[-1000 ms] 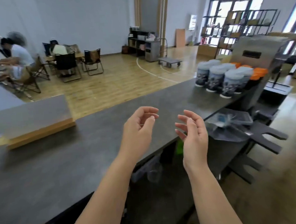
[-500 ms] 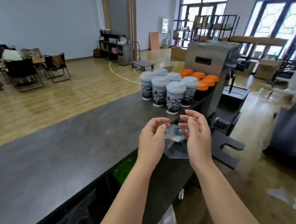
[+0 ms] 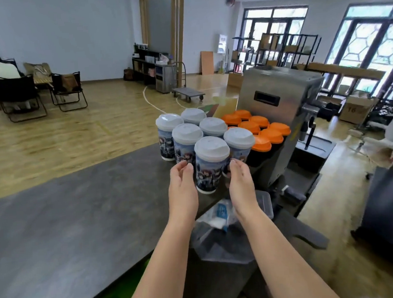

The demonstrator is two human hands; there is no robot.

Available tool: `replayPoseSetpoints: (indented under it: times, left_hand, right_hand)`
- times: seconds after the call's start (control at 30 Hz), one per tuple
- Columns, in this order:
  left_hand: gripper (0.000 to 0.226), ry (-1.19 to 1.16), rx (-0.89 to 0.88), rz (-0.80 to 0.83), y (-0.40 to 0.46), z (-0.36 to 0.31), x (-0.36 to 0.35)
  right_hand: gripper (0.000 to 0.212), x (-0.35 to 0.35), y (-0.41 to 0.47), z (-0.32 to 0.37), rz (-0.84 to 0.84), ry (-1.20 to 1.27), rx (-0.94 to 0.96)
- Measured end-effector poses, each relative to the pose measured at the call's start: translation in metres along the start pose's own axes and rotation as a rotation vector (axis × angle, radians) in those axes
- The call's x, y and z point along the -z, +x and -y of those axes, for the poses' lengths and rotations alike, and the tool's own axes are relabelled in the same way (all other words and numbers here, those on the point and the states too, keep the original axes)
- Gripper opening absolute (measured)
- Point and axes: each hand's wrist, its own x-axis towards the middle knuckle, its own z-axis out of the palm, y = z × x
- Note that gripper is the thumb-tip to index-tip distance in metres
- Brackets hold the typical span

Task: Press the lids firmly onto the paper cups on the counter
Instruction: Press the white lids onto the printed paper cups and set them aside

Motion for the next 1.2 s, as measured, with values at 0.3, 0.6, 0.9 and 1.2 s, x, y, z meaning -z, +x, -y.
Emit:
replayPoseSetpoints:
  times: [0.3, 0.6, 0.9, 1.2]
  left_hand:
    - [0.053, 0.013, 0.149, -0.015, 0.042, 0.03, -0.046]
    - [0.064, -0.057, -0.037, -0.264, 0.011, 0.016, -0.021]
    - [0.049, 0.015, -0.065, -0.612, 0.006, -0.001, 0.021]
    - [0.041, 0.152, -0.158, -0.665, 0.004, -0.003, 0.028]
  right_hand:
    - [0.07, -0.006, 0.051, -0.033, 0.112, 0.139, -0.146]
    - [0.057, -0.038, 0.016, -0.026, 0.306, 0.273, 0.036]
    - [0.051, -0.085, -0.01, -0.012, 0.681, 0.251, 0.1]
    - [0.03, -0.091, 0.0, -0.02, 0.74, 0.186, 0.131]
